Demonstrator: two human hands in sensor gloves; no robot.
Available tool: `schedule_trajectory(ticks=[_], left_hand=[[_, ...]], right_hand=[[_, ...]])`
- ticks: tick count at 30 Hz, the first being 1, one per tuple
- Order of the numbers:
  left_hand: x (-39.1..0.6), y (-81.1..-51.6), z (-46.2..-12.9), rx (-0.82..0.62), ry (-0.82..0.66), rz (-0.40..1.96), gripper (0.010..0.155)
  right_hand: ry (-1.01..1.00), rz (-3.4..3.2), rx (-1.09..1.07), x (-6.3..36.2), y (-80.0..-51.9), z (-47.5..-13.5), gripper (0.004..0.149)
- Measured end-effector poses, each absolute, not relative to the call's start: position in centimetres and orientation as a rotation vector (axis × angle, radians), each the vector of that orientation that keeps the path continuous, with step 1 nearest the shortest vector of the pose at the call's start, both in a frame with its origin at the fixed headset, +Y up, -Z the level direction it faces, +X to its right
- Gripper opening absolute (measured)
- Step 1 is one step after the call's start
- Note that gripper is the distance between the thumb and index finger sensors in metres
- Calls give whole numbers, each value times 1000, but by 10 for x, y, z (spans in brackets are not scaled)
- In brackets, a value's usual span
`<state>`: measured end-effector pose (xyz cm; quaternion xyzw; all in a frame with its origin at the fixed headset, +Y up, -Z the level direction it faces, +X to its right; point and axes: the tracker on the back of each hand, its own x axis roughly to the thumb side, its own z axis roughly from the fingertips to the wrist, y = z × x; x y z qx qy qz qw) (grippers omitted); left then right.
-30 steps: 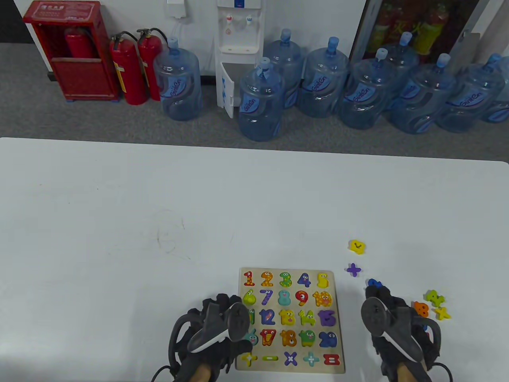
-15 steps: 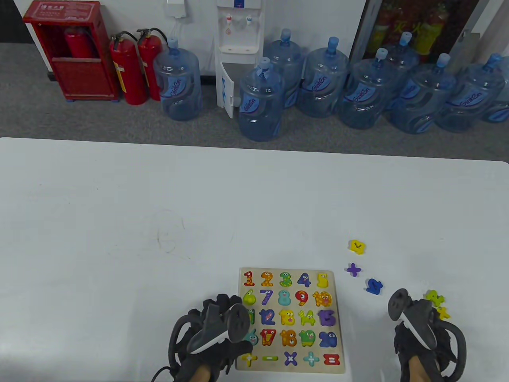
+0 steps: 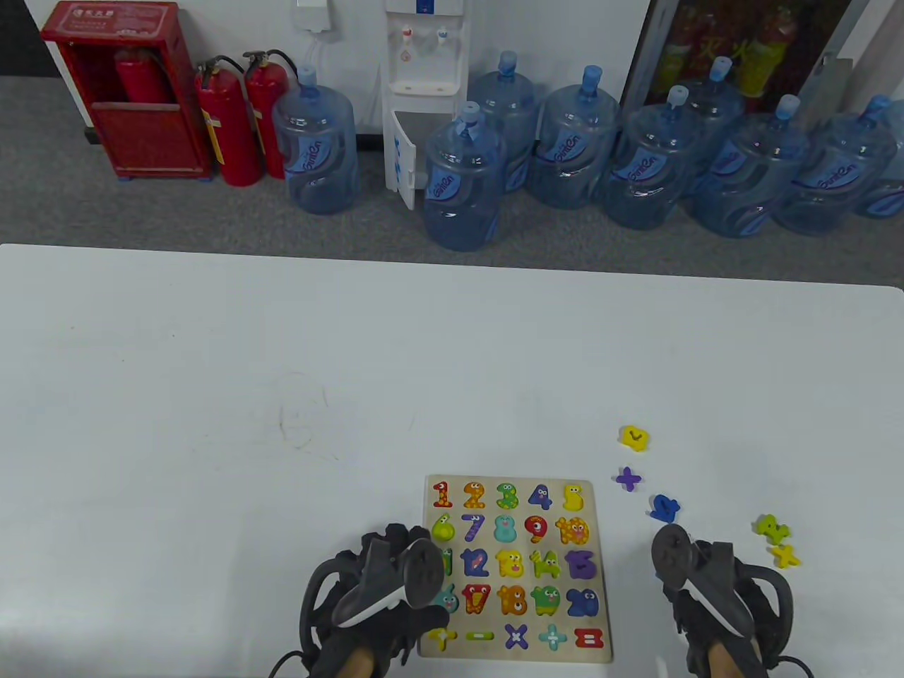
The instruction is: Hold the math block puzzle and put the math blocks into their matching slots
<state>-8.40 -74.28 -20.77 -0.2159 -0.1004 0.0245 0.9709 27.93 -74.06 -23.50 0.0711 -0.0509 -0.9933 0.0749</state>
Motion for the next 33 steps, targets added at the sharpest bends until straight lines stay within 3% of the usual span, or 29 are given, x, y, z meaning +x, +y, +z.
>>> schedule_trajectory(ticks=[11,15,19,33], left_hand=[[-84,-744,-208,-443,-204,51,95],[-84,-744,-208,-443,-205,54,96],[-84,-744,-208,-445,-206,56,95],[-84,-745,-208,-453,-206,58,95]], right_hand=[[-249,-3022,138,275,-742,-232,71],[-186,-3050,138,276,-737,-230,73],[-60,-3066,108,270,-727,-226,64],[-176,-2997,85,267,-742,-231,71]])
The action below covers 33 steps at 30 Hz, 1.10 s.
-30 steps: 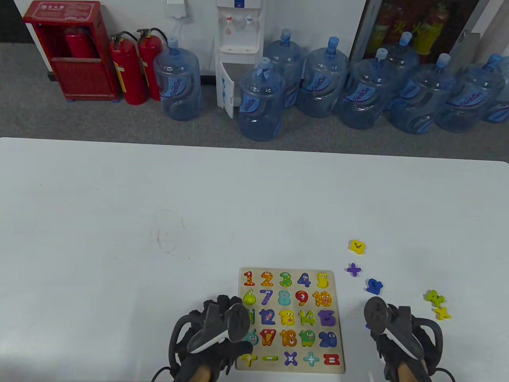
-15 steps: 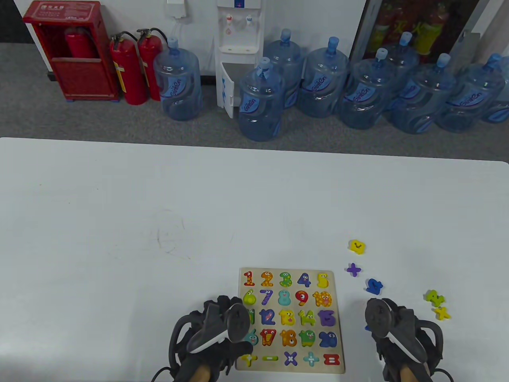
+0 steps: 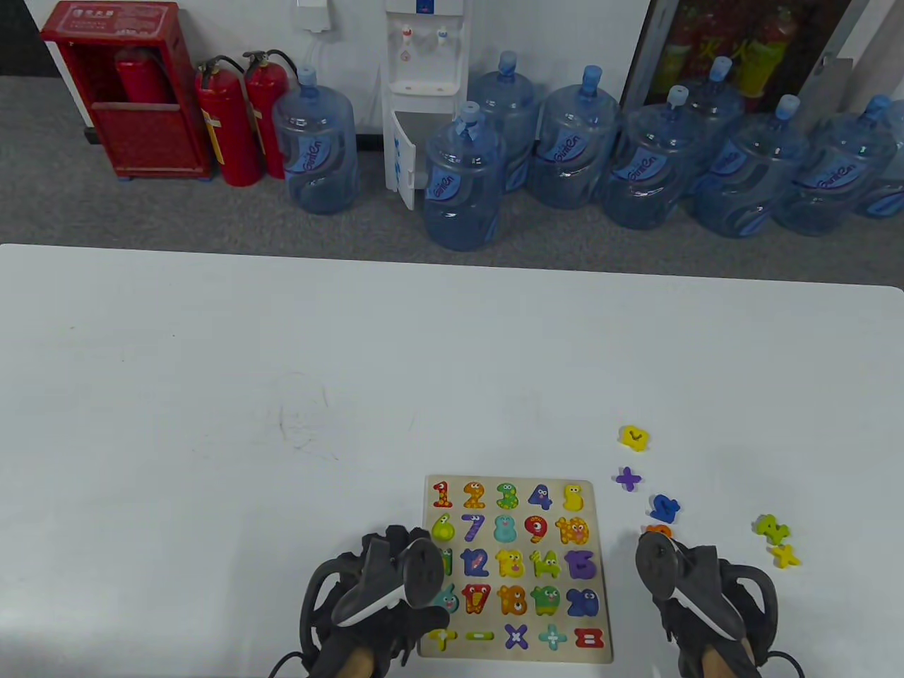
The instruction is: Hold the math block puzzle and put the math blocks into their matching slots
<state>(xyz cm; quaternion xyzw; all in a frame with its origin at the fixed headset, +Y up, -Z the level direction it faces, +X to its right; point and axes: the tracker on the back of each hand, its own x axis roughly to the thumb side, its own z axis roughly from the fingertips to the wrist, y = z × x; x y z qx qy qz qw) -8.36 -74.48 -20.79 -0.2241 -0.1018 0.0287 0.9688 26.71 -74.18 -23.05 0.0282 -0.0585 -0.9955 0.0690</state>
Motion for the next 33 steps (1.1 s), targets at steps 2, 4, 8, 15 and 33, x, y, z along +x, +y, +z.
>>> schedule_trajectory(ticks=[2,4,8,15,33], left_hand=[[-84,-745,-208,-454,-206,57,95],[-83,-745,-208,-454,-206,58,95],[-84,-745,-208,-454,-207,57,95],[-84,-745,-208,-454,-206,64,96],[-84,-746,-208,-459,-205,73,97]], right_hand=[[-177,-2998,86,267,-741,-230,71],[-171,-2995,84,266,-740,-230,71],[-55,-2941,-15,256,-739,-227,71],[-107,-2932,-20,253,-741,-228,71],[-14,-2966,-112,233,-735,-223,69]])
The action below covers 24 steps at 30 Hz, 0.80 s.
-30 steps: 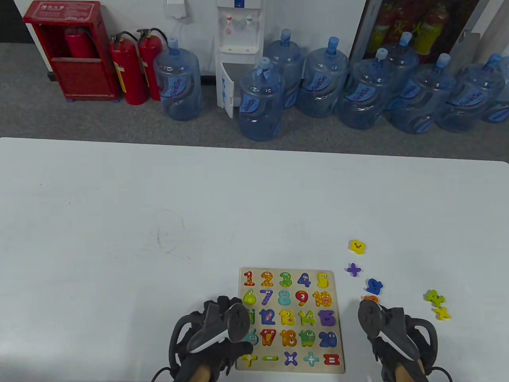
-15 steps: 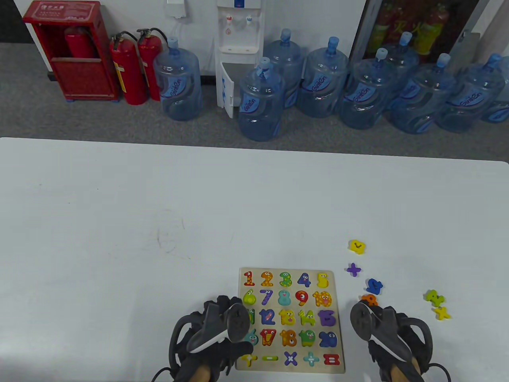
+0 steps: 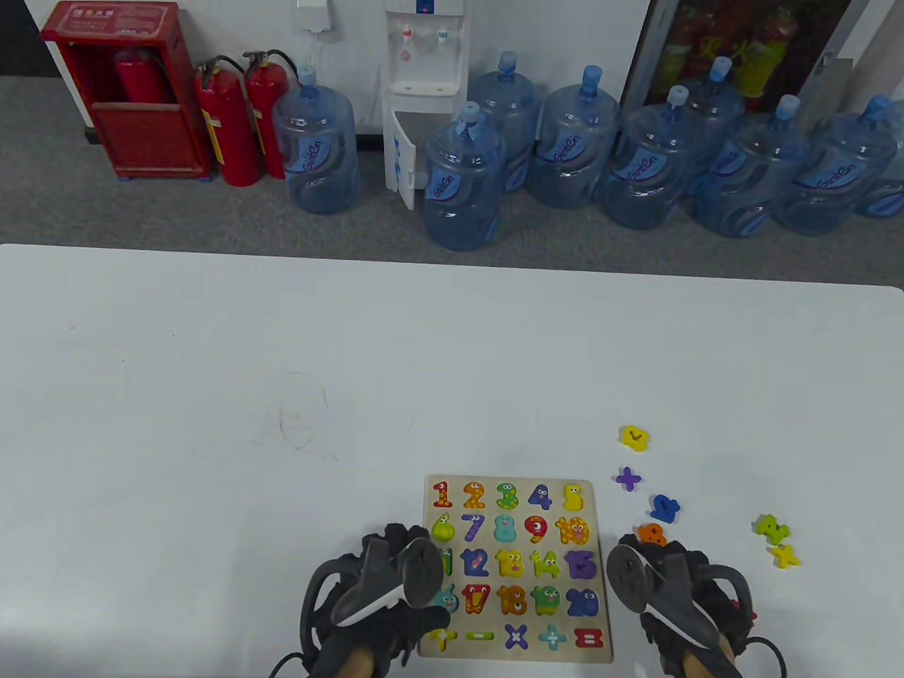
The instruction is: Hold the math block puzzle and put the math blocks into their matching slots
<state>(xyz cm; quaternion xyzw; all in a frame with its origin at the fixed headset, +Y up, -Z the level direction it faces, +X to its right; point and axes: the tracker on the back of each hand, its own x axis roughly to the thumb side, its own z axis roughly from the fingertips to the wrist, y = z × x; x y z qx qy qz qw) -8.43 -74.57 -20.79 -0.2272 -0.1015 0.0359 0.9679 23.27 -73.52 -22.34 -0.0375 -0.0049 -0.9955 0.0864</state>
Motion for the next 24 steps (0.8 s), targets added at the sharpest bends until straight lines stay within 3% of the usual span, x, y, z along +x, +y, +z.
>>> schedule_trajectory(ticks=[11,19,24], left_hand=[[-84,-746,-208,-464,-203,75,98],[-84,-746,-208,-467,-205,76,97],[-84,-746,-208,-468,-206,77,97]], right_hand=[[109,-3067,-355,202,-717,-210,69],[-58,-3023,-534,181,-727,-206,68],[-28,-2983,-554,174,-729,-204,68]])
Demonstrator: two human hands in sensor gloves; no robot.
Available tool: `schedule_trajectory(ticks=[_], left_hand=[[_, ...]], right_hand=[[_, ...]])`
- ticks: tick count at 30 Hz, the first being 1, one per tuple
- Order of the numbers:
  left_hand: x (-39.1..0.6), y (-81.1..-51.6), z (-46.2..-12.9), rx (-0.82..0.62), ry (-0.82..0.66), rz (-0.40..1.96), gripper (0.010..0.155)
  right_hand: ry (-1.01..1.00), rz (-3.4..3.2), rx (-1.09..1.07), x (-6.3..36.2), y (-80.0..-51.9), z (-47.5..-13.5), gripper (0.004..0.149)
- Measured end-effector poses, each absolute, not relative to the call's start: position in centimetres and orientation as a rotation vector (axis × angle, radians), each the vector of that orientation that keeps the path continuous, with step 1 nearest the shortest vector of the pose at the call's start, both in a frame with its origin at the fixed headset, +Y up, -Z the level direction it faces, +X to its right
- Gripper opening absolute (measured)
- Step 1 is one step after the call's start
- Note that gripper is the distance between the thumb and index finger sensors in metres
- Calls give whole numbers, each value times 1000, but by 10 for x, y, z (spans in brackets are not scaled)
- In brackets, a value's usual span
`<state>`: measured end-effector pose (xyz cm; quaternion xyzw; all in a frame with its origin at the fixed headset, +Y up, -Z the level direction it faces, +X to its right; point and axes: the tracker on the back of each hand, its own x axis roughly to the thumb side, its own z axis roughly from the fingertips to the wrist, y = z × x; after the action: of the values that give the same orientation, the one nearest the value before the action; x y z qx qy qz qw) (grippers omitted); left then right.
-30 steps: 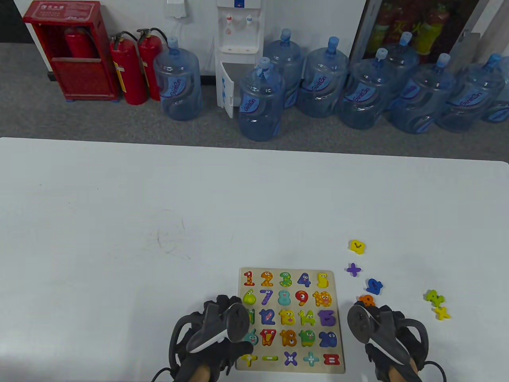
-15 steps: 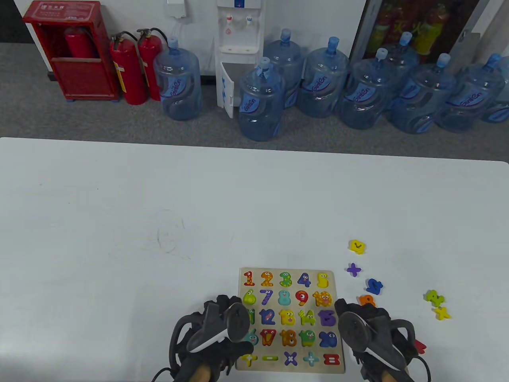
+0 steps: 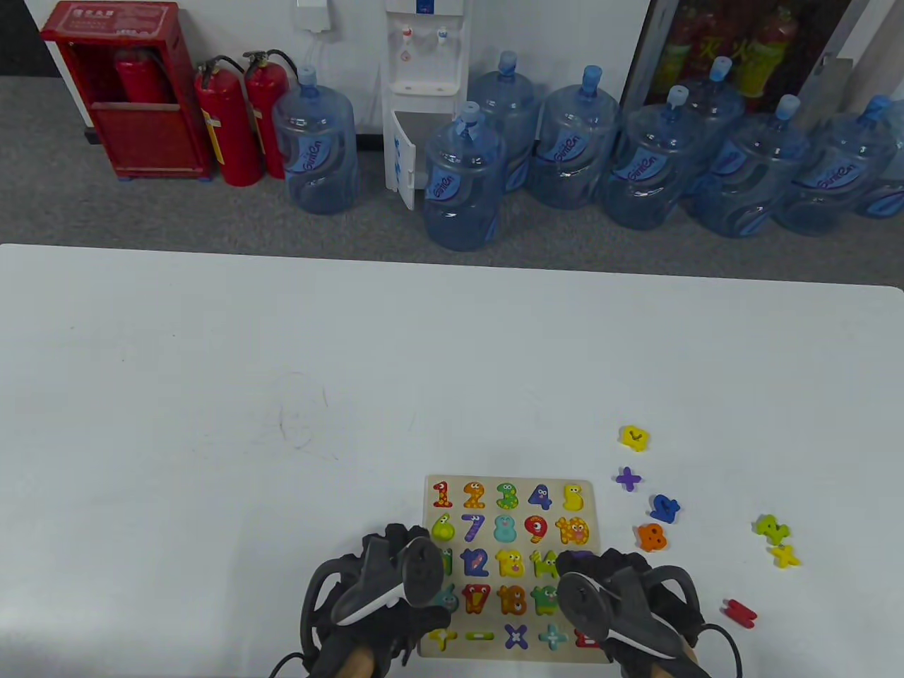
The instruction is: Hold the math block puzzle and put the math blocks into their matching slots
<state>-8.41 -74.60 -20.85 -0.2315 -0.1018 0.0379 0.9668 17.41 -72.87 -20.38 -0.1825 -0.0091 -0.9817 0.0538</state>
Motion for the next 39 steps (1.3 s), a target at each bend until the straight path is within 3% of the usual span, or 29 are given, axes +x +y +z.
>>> schedule_trajectory(ticks=[21,25,28,33,39], left_hand=[[-84,-746,-208,-472,-210,77,97],[-84,-746,-208,-472,-210,78,97],[-84,-746,-208,-473,-211,79,97],[-84,-747,-208,-475,-212,80,97],[-84,-747,-208,-476,-213,78,97]], right_hand=[[-22,-2974,-582,174,-725,-201,62],[140,-3108,-399,198,-712,-208,61],[232,-3073,-93,228,-713,-215,60],[105,-3083,51,258,-725,-224,60],[-15,-3020,134,262,-736,-231,66]])
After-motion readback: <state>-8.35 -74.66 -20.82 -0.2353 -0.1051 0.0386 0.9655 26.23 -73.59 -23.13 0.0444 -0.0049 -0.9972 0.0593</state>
